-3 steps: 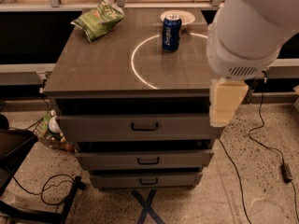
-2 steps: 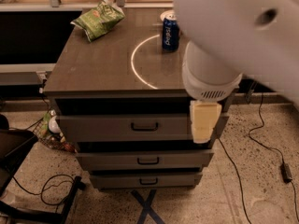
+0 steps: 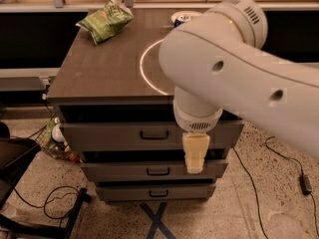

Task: Open top drawer

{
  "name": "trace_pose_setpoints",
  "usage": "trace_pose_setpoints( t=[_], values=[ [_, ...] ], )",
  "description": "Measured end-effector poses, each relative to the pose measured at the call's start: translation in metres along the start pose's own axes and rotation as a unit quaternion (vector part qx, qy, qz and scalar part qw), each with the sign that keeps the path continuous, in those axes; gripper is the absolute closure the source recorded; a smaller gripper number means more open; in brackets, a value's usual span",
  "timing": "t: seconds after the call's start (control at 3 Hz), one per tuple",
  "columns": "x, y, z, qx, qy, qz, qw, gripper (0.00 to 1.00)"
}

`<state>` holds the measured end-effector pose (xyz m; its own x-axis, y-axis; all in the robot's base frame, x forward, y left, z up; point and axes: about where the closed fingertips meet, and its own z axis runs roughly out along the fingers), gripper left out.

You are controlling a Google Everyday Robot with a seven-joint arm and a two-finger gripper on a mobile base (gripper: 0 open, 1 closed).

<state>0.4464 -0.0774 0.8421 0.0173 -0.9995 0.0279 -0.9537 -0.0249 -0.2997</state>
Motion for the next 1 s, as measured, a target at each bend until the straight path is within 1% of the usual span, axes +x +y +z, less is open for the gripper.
trace_pose_setpoints(
  t=[0.33, 0.67, 1.0],
  values=[
    [-0.017, 0.014, 0.034, -0.034, -0.017, -0.001, 0.9993, 0.0],
    [-0.024, 0.013, 0.039, -0.039, -0.015, -0.003, 0.9991, 0.0],
    [-0.046, 0.012, 0.067, -0.065, -0.018, -0.01, 0.9977, 0.0]
  ],
)
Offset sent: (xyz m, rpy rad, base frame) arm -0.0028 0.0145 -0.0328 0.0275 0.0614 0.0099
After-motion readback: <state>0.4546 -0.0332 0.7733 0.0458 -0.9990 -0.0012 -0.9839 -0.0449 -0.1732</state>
